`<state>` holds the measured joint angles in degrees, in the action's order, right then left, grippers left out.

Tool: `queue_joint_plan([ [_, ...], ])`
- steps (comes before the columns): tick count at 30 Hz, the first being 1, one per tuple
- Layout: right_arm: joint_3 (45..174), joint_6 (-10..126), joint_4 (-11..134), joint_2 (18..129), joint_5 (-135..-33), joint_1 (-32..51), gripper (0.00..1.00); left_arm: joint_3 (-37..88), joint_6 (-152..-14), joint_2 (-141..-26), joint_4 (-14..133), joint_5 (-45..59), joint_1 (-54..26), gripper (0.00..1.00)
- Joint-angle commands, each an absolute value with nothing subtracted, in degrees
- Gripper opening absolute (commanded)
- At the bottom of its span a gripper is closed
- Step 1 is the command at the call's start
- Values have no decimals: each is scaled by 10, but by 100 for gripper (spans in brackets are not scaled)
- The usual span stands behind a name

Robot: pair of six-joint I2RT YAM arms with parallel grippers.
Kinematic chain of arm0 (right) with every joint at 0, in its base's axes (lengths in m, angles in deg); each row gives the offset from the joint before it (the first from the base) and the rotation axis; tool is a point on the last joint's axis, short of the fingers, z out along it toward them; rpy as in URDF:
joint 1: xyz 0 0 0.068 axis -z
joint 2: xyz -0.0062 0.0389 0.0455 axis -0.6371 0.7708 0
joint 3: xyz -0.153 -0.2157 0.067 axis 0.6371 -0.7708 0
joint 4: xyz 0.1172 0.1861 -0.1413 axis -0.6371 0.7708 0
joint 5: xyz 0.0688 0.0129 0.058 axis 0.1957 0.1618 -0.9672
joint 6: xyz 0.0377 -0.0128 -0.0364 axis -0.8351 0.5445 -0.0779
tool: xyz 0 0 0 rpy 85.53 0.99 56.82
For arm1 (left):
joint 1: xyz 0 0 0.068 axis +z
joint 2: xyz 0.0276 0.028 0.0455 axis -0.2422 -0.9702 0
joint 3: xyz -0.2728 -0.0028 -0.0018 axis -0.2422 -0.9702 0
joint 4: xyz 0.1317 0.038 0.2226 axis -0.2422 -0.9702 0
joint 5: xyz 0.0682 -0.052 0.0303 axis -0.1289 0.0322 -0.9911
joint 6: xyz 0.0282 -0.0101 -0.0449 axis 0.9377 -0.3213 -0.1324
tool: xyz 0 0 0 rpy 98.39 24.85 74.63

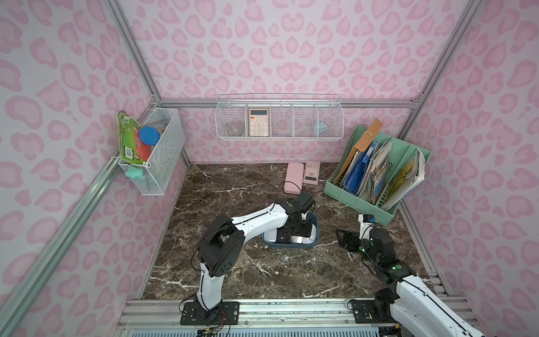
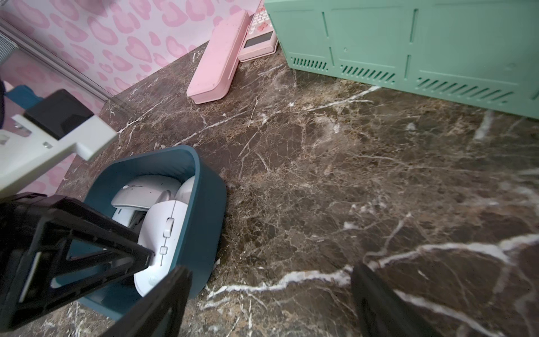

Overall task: Take out the mouse from the storage box
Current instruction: Pick up the mouse from the storage box.

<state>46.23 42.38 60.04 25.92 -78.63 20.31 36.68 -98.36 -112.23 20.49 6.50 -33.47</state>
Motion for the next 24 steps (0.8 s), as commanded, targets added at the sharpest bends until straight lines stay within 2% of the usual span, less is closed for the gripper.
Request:
queue_joint_plan([
  [1, 466, 423, 586, 258, -785, 203, 89, 364, -979, -1130, 217, 75, -334, 49],
  [6, 465, 418, 575, 268, -792, 203, 89, 359, -979, -1136, 229, 79, -334, 57],
  [14, 467, 418, 566, 284, -796, 203, 89, 359, -985, -1152, 249, 99, -334, 53],
  [24, 464, 417, 542, 311, -802, 203, 89, 360, -979, -1172, 256, 83, -334, 76],
])
